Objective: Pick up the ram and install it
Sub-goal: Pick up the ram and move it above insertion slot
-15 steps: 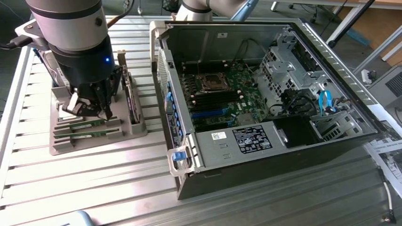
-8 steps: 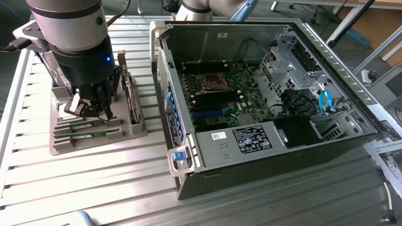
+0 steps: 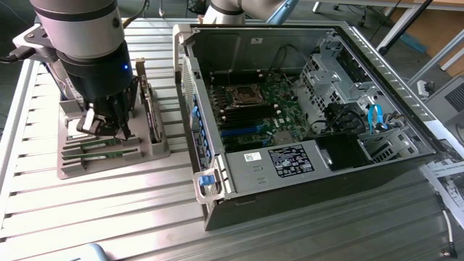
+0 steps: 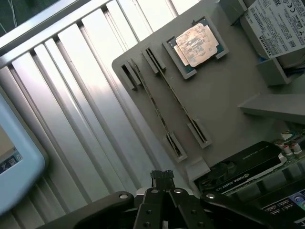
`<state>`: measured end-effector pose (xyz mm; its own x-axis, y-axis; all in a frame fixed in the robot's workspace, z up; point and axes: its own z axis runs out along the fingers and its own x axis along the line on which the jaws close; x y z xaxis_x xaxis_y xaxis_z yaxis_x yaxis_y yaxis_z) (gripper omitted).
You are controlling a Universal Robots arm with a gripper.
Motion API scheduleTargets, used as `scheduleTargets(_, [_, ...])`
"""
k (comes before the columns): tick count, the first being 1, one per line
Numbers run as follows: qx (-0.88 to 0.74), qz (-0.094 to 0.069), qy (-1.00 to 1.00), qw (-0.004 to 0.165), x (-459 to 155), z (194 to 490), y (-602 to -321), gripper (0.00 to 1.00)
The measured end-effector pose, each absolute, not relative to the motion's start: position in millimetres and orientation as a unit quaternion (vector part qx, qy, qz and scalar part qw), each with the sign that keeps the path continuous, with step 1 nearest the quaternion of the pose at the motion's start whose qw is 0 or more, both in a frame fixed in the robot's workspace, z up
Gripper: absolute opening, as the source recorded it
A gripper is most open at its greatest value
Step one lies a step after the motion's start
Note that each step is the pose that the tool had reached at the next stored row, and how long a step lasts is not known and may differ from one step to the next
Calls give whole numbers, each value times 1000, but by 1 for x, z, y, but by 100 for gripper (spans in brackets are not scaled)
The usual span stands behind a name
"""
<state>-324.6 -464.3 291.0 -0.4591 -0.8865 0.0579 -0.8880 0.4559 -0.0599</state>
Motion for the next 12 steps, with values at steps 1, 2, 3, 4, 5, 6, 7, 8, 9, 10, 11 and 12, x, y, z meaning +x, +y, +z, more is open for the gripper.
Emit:
scheduleTargets(1, [523,41,-851,9,-325,291,-464,11])
scheduleTargets(2, [526,42,-849,10,-325,291,-464,11])
scheduleTargets(3, [529,43,-847,10,-325,291,-464,11])
scheduleTargets(4, [533,43,-845,10,-325,291,-464,11])
scheduleTargets(5, [535,44,-843,10,-325,291,-464,11])
scheduleTargets(6, [539,44,-841,10,-325,291,-464,11])
scheduleTargets(7, [542,45,-839,11,-325,291,-464,11])
scheduleTargets(8, [545,46,-837,11,-325,291,-464,11])
scheduleTargets(9, [548,46,-835,11,-325,291,-464,11])
scheduleTargets(10, [552,47,-833,11,-325,291,-464,11])
scheduleTargets(11, [555,47,-831,11,-325,291,-464,11])
scheduleTargets(12, [558,48,-828,11,-325,291,-464,11])
